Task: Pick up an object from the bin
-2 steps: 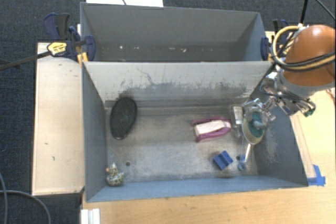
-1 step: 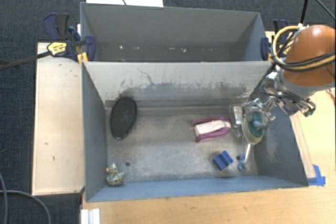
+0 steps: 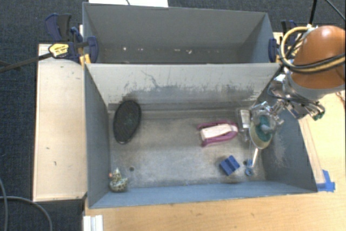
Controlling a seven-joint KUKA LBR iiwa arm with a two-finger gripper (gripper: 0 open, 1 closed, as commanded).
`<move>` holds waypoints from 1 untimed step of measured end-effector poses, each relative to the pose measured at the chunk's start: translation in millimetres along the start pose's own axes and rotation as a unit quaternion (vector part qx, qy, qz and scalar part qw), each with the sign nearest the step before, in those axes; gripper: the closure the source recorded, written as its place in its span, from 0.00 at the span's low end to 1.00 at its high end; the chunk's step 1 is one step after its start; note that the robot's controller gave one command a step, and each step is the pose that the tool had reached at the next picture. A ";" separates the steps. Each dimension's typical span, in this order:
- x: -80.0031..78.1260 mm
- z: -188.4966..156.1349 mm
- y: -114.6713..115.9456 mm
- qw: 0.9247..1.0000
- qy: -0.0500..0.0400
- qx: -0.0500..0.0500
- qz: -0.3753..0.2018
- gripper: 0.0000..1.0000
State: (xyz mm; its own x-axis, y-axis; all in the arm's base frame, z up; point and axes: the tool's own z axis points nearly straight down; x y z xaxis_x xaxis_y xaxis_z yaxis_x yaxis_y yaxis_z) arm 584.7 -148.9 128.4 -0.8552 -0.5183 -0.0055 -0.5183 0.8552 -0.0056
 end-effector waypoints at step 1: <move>0.0 0.0 0.0 1.000 0.000 0.000 0.000 1.00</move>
Offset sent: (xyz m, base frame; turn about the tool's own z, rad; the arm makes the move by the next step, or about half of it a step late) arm 0.0000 0.0000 0.0000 0.0000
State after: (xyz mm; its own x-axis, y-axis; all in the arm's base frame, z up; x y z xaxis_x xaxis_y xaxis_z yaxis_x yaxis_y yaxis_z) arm 584.7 -148.9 128.4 -0.8550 -0.5186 -0.0055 -0.5186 0.8550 -0.0056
